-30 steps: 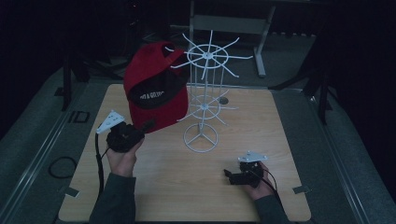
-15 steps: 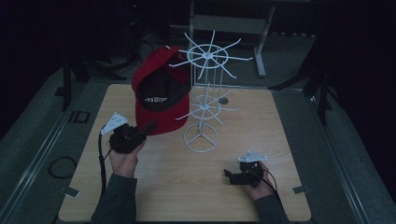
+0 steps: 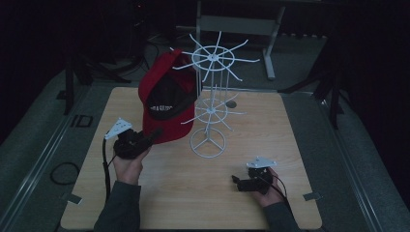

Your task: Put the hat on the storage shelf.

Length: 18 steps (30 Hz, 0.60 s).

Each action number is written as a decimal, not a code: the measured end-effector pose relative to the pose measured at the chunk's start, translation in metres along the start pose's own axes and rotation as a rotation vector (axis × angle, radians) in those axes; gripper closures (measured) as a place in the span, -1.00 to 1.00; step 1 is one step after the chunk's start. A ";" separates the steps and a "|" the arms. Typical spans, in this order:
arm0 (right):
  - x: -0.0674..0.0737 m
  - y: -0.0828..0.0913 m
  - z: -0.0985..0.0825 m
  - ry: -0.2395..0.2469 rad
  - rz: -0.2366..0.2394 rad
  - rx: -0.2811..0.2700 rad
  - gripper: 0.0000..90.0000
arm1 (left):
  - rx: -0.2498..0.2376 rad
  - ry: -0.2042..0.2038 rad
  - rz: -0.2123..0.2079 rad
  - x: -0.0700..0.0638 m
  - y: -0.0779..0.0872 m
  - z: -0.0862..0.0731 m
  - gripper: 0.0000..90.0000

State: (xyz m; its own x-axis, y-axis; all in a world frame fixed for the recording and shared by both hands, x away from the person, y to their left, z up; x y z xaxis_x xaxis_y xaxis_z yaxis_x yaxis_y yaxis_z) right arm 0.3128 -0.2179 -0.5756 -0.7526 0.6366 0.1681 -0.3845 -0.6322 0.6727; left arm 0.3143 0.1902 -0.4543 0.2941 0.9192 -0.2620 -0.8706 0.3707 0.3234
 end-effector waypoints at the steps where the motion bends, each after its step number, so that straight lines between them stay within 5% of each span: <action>1: 0.000 0.000 0.000 0.000 0.000 0.000 -0.71 | -0.003 0.005 -0.006 0.000 0.000 0.000 0.51; 14: 0.000 0.000 0.000 0.003 -0.001 0.002 -0.71 | -0.016 0.007 0.076 0.006 0.013 0.003 -0.19; 18: 0.000 0.000 0.000 0.004 -0.001 0.001 -0.71 | -0.029 0.021 0.079 0.010 0.017 0.004 -0.26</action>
State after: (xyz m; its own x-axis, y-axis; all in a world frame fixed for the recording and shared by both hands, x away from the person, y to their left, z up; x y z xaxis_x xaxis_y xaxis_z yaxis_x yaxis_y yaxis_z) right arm 0.3130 -0.2182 -0.5757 -0.7545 0.6354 0.1643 -0.3850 -0.6313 0.6732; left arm 0.3040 0.2066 -0.4482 0.2162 0.9423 -0.2557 -0.9019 0.2930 0.3173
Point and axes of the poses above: each handheld gripper's, and its own axes: y roughly backward along the jaws, z roughly out of its top, x roughly to its left, the point moved 1 cm from there along -y, roughly forward along the jaws, and after that the axes turned 15 degrees about z, right-handed, at the moved point
